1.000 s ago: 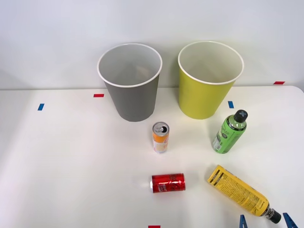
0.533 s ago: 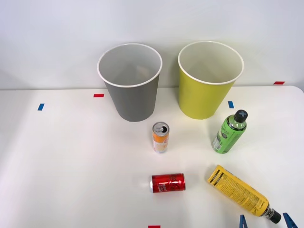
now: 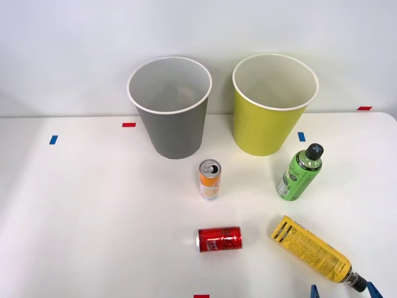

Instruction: Put cans in the gray bin, plastic bottles in the light green bin

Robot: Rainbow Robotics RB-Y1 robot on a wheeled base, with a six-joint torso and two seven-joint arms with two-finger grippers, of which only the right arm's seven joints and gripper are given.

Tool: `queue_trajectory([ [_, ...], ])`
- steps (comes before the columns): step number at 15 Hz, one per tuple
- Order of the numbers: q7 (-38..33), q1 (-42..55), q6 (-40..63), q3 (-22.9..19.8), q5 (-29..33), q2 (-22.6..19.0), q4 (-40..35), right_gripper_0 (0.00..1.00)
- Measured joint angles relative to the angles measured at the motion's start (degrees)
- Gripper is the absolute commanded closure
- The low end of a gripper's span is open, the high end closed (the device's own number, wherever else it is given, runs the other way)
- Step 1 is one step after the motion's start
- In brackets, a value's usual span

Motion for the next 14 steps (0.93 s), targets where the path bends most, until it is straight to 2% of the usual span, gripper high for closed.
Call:
queue_trajectory([
  [2,0.59,0.49,0.38,0.69,0.25,-1.83,-2.77,0.00],
  [5,0.66,1.76,8.53,2.63,0.46,-5.83,-11.03,0.00],
  [10,0.54,6.83,37.26,7.33,-0.26,-14.81,-34.00,0.00],
  [14,0.38,8.32,62.30,10.19,-0.77,-24.79,-50.09,0.00],
])
